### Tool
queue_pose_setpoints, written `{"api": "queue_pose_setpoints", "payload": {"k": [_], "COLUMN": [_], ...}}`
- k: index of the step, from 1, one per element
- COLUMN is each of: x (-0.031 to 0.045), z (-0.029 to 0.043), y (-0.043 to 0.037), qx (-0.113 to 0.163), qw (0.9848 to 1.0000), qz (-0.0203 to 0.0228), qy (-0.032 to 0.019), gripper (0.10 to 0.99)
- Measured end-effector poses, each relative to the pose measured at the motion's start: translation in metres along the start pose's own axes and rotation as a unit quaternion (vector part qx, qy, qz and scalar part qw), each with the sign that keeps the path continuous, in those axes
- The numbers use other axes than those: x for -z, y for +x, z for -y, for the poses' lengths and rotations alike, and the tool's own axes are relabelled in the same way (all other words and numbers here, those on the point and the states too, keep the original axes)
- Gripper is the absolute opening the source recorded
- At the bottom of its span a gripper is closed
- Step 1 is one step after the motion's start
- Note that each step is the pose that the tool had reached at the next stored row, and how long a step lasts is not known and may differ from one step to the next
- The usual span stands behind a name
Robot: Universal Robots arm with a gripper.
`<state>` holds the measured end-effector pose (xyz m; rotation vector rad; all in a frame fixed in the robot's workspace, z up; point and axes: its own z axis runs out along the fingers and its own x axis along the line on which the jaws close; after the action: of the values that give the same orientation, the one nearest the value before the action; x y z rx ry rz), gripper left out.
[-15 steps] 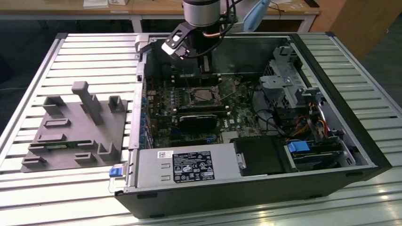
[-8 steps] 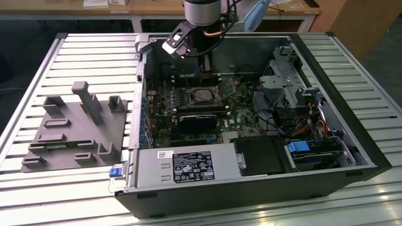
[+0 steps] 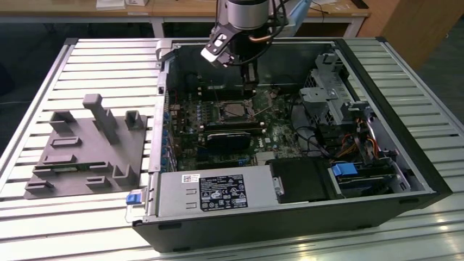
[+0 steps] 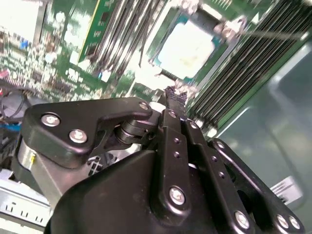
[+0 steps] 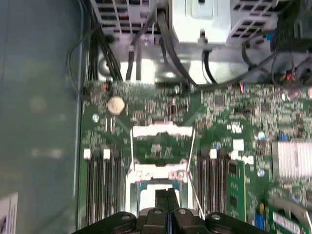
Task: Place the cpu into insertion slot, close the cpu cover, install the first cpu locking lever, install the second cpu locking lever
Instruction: 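Close the cpu cover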
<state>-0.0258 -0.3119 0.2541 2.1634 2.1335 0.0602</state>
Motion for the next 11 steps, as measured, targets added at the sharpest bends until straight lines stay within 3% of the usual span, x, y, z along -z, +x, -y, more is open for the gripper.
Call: {"api": "queue_pose_setpoints", "payload": {"k": [11], "x": [-0.0038], "z": [-0.0387], "y": [0.0006], "qx": [0.000], "qw": [1.0000], "qz": [0.0001], "qy": [0.0001], "gripper": [0.102]}}
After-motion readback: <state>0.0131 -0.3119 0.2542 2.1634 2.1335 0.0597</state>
